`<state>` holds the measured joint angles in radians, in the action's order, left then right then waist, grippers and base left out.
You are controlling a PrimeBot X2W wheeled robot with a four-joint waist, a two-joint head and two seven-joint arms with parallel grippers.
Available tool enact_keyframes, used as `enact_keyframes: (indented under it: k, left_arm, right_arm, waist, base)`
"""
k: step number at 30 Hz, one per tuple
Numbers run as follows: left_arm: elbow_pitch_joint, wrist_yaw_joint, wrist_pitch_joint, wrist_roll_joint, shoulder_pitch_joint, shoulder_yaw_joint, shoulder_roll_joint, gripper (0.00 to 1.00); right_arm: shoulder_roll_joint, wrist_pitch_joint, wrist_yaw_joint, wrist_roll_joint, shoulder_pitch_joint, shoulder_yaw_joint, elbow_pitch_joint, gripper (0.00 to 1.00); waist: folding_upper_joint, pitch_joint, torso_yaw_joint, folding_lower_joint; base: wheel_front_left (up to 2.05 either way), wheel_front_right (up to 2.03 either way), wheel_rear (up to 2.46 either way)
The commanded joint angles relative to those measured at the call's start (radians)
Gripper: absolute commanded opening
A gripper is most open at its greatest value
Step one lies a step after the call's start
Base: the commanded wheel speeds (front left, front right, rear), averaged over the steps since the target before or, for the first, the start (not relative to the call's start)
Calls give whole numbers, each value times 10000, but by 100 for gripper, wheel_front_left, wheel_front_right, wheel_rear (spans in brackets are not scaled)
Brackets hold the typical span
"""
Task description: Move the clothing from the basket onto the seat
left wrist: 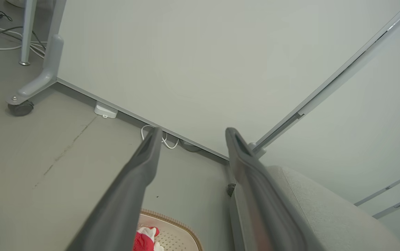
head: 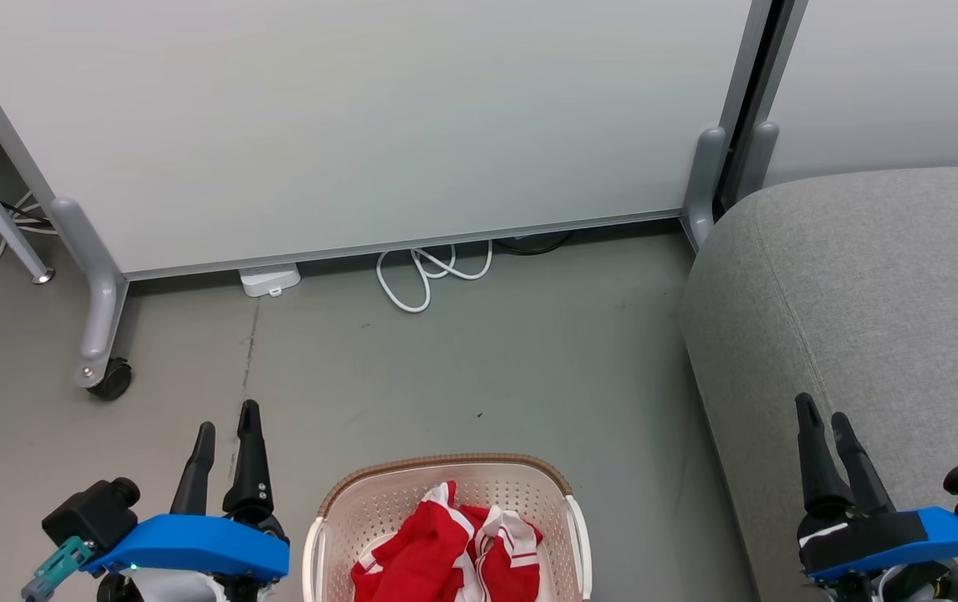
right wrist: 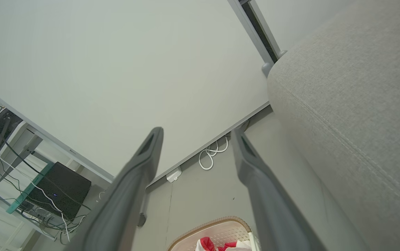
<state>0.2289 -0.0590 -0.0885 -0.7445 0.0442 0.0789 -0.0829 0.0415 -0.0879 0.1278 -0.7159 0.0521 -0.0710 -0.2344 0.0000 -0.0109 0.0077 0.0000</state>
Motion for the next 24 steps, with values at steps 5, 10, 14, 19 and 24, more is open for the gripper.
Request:
enact_keyframes:
  k: [5,10,14,19,24]
  left_arm:
    - [-215,-27,-222,757,249,185,-144,100]
    - [-247,-13,-361,1318,227,279,-196,100]
    - [-195,33,-479,1711,216,324,-194,100]
    - [-125,-27,-608,2135,245,375,-155,100]
    - [74,-91,-744,2562,263,428,-118,100]
  right_arm:
    - [73,-222,27,828,56,40,166,100]
    - [78,-364,29,1477,59,66,136,100]
    - [82,-481,27,1997,55,95,80,100]
    - [86,-618,27,2586,27,105,46,100]
    - [90,-749,29,3140,19,111,-24,100]
  waist:
    - [0,-10,25,0]
    - [0,-18,37,0]
    - [0,-21,47,0]
    - [0,-19,87,0]
    - [0,-14,119,0]
  base:
    - [0,0,0]
    - [0,0,0]
    - [0,0,0]
    - [0,0,0]
    - [0,0,0]
